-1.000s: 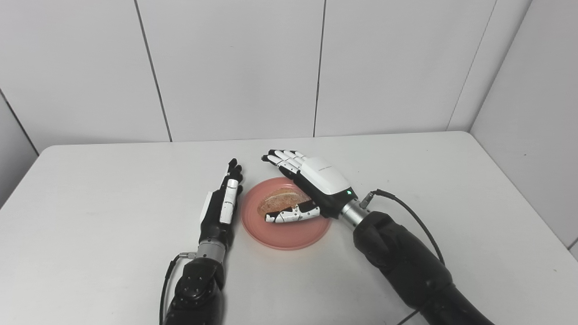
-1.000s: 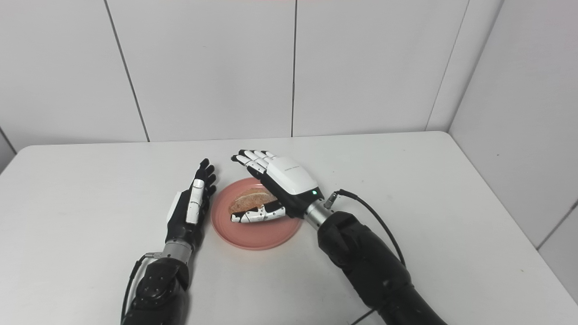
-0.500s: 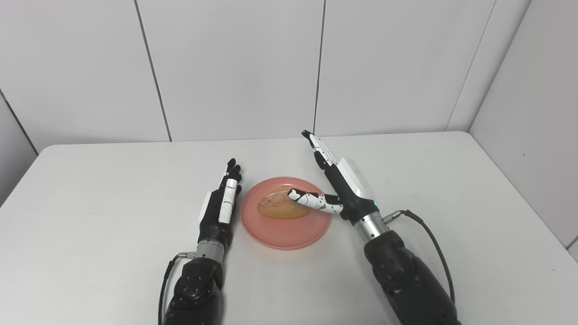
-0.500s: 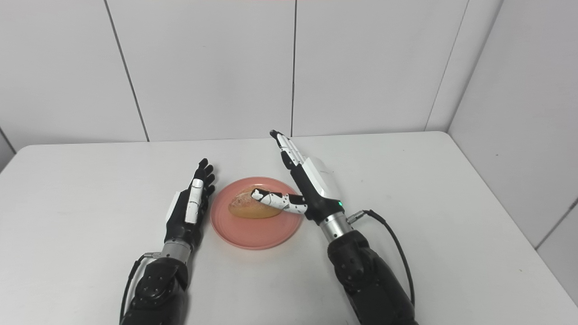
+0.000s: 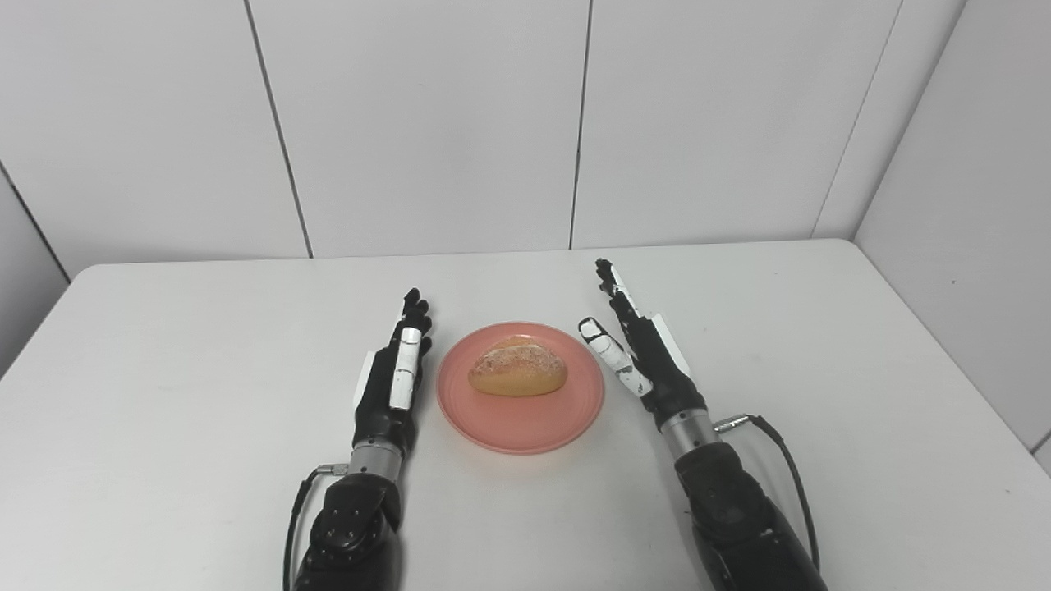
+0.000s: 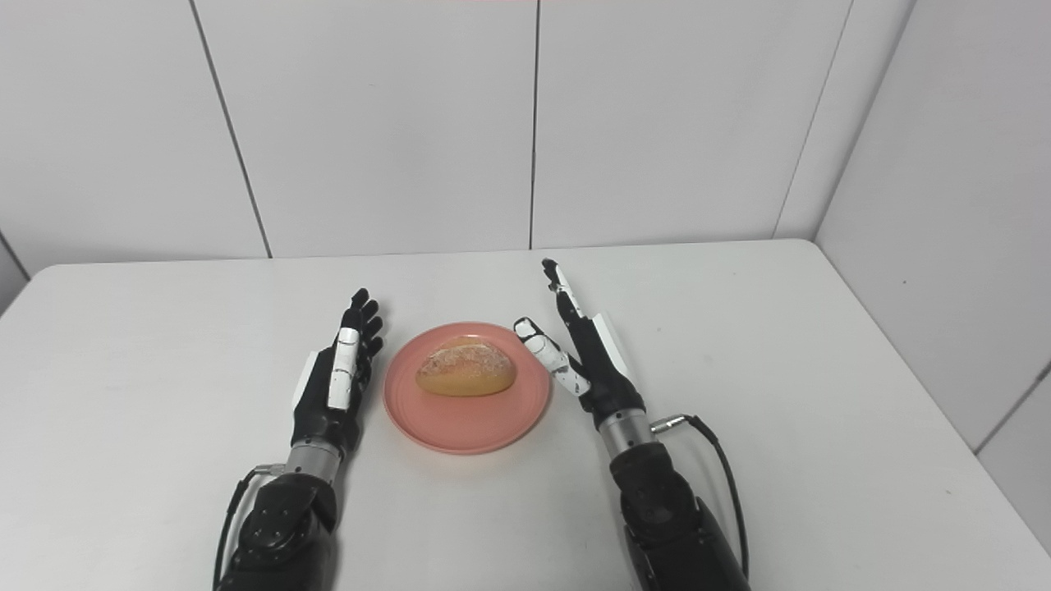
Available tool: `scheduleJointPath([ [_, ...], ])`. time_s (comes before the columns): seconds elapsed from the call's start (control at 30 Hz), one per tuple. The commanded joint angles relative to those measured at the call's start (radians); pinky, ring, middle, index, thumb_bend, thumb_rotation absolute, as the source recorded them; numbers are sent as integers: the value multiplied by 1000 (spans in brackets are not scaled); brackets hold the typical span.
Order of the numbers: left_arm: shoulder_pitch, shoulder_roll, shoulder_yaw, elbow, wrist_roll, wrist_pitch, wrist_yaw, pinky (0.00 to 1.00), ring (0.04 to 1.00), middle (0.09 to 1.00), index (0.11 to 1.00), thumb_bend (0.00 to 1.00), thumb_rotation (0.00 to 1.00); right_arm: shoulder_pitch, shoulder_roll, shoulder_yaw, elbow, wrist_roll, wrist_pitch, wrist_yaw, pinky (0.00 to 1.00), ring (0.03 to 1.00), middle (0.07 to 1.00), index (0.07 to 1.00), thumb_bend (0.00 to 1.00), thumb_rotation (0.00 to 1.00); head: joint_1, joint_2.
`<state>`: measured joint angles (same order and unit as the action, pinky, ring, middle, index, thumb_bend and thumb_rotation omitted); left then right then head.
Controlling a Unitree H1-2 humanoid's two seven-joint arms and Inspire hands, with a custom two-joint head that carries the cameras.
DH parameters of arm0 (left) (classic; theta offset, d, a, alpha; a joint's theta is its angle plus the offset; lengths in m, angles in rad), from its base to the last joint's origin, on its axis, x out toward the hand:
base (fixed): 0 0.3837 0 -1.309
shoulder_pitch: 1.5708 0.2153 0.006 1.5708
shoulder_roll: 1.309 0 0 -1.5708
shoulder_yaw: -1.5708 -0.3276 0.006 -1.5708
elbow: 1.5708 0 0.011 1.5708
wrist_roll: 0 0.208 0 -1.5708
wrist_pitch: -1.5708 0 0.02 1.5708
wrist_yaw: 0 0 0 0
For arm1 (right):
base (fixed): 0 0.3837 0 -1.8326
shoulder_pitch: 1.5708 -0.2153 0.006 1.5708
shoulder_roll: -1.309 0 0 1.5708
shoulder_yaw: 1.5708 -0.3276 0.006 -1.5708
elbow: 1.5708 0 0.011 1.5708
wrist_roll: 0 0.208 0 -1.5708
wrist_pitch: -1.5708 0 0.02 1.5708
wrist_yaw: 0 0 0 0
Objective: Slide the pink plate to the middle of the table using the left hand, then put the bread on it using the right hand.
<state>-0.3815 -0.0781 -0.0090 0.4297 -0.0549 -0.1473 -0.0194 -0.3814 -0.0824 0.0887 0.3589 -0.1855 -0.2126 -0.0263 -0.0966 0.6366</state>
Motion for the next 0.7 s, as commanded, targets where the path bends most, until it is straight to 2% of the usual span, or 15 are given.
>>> scheduleJointPath([
  [0.0,-1,3,7,-19,-15,-24,-12,1000,998,1000,981,681,1000,-37,10,-16,-18,42,7,14,1000,1000,1000,1000,627,1000,2,-1],
  [0.17,6,9,7,-32,-23,-17,-19,1000,1000,1000,982,694,1000,-45,27,-39,22,119,-2,41,1000,1000,1000,1000,656,987,-2,1],
  [0.4,7,11,10,-29,-16,-39,-14,995,984,979,968,701,1000,-32,61,-69,12,210,27,65,1000,1000,1000,1000,614,994,-5,2],
  [0.67,7,17,7,-32,-15,-33,-23,1000,990,983,967,718,1000,-25,74,-81,-5,237,49,66,1000,1000,1000,1000,621,989,-5,4],
])
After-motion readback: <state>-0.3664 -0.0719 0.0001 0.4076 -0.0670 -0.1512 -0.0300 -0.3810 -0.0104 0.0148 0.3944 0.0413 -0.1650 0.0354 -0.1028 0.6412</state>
